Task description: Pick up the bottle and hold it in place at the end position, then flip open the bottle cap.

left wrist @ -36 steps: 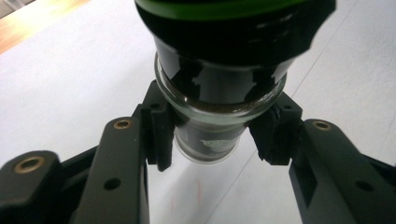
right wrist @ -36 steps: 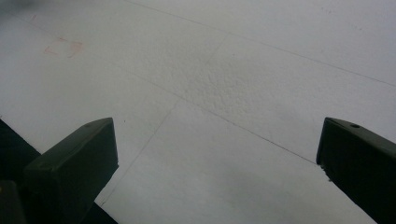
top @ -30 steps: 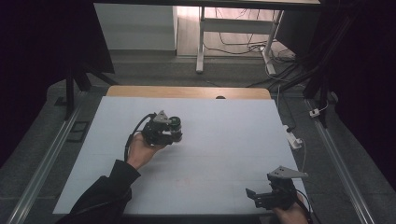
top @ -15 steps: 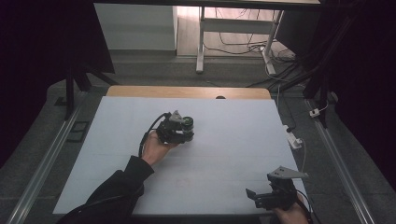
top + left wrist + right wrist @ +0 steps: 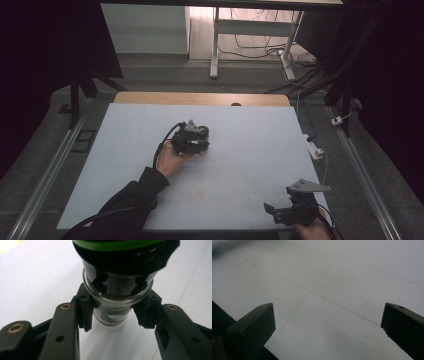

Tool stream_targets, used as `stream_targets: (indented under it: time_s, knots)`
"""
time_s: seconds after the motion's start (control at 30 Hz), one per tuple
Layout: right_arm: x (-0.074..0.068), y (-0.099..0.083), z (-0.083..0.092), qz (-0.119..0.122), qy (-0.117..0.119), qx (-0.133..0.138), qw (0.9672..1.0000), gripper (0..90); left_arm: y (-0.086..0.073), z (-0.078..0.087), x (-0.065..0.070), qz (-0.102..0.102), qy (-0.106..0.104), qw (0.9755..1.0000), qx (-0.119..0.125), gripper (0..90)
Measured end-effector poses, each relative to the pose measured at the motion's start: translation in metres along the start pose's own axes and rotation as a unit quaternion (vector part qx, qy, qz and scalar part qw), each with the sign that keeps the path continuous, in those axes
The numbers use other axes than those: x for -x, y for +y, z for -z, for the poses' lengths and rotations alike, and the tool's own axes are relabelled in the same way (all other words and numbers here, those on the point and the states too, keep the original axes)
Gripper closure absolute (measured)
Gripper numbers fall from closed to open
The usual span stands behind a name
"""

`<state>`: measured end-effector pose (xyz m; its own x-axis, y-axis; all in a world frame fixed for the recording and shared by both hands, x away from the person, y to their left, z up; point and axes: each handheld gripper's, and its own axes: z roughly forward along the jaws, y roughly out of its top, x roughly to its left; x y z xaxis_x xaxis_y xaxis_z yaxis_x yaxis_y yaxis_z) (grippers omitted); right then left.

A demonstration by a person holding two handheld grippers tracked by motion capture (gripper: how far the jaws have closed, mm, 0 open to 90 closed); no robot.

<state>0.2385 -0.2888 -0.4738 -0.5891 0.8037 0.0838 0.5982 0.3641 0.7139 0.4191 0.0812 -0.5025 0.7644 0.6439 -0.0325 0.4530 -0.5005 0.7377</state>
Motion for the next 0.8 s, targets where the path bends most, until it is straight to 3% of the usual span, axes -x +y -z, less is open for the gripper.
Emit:
stream_targets:
  time_s: [0.3, 0.8]
  knots:
    - [-0.0004, 0.0001, 0.0, 0.0, 0.001, 0.001, 1.0, 0.0, -0.0046, -0.0068, 0.0013, -0.008, 0.003, 0.9999, -0.012, 53.2]
    - [-0.0007, 0.0001, 0.0012, 0.003, -0.003, 0.009, 1.0, 0.0, -0.0062, -0.0075, 0.0005, -0.007, 0.0, 0.9999, -0.011, 53.3]
